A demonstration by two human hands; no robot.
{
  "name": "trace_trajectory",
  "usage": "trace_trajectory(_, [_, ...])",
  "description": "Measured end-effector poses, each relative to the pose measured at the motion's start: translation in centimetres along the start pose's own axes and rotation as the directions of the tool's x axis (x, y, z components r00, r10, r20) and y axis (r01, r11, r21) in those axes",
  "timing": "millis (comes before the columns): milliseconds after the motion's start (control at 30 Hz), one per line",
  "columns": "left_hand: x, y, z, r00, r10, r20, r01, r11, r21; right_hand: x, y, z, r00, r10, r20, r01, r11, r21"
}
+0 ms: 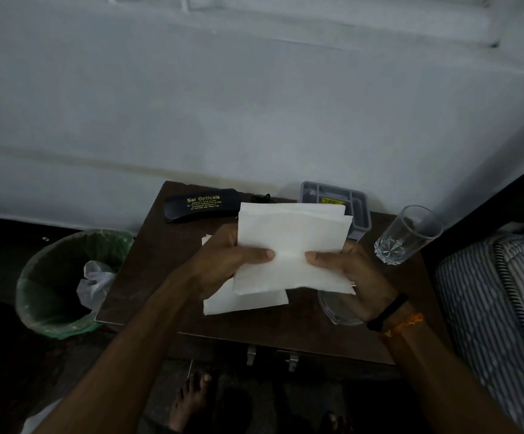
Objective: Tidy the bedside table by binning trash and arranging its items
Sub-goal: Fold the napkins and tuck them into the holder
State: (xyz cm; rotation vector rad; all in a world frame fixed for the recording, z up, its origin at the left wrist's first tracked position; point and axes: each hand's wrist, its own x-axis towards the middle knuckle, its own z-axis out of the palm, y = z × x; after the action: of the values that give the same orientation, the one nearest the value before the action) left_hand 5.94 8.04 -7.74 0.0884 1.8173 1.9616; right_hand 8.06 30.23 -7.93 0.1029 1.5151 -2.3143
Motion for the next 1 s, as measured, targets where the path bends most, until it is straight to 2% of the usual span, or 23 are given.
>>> trace_trajectory(133, [0.2, 0.2, 0.6, 1.0, 0.003, 0.029, 0.0, 0.996, -0.092, -0.3, -0.6, 0.1, 0.999, -0.007, 0.048, -0.003, 0.979, 0.203])
trace_trajectory(233, [0.1, 0.4, 0.9, 1.0, 0.001, 0.018, 0.002, 0.992, -0.128, -0.6, -0.8, 0.1, 0.997, 0.046, 0.055, -0.06, 0.957, 0.282])
trace_trajectory(400, [0.0, 0.5, 0.9, 1.0, -0.018, 0.0, 0.018, 0.987, -0.158, -0.6, -0.7, -0.8, 0.994, 0.048, 0.102, -0.074, 0.96, 0.271])
trace_trajectory(533, [-0.1, 0.9, 0.9, 1.0, -0.027, -0.001, 0.026, 0.976, -0.217, -0.3, -0.6, -1.6, 0.978, -0.014, 0.21, -0.034, 0.973, 0.227])
trace_trajectory(833, [0.0, 1.1, 0.9, 1.0, -0.007, -0.016, 0.004, 0.988, -0.153, -0.1, -1.3, -1.8, 0.999, 0.033, -0.027, -0.03, 0.994, 0.108])
trace_trajectory(1000, [0.1, 0.6, 0.8, 0.993, 0.114, -0.014, -0.114, 0.993, -0.037, -0.2, -1.8, -2.0, 0.994, 0.106, -0.028, -0.099, 0.976, 0.196])
